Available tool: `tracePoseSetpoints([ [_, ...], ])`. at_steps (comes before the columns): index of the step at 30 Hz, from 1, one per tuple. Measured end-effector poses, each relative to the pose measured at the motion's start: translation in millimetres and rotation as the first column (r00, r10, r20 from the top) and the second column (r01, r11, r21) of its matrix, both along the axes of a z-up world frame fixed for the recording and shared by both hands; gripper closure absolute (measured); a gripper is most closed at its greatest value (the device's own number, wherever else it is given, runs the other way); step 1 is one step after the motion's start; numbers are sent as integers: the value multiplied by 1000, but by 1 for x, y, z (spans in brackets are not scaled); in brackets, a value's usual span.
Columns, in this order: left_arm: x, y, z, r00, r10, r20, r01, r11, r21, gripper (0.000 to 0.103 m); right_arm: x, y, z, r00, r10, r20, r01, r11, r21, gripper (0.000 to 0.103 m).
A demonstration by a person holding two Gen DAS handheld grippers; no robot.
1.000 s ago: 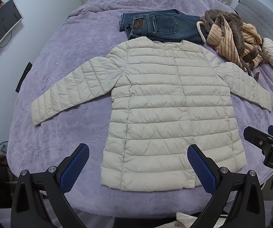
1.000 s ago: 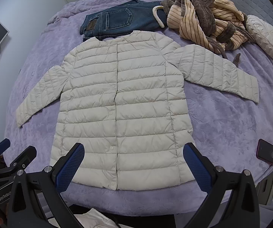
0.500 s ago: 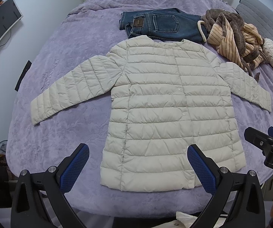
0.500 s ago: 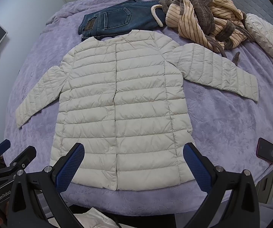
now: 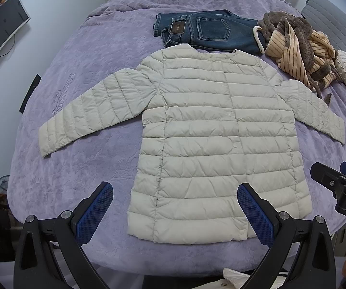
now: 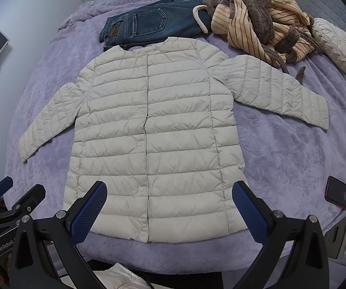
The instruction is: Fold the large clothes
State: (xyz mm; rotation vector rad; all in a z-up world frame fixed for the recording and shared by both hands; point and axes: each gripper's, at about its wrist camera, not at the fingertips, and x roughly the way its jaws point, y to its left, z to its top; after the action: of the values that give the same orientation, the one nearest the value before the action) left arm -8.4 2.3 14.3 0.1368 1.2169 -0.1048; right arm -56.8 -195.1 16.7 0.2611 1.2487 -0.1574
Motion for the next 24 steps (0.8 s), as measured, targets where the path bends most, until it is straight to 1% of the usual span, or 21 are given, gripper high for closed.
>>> tracePoseSetpoints([
  [24,1,4,-4,1000,4,-3,-4,1000,-2,0,0,1,-1,1000,-1,-6,1,1000,2,0],
])
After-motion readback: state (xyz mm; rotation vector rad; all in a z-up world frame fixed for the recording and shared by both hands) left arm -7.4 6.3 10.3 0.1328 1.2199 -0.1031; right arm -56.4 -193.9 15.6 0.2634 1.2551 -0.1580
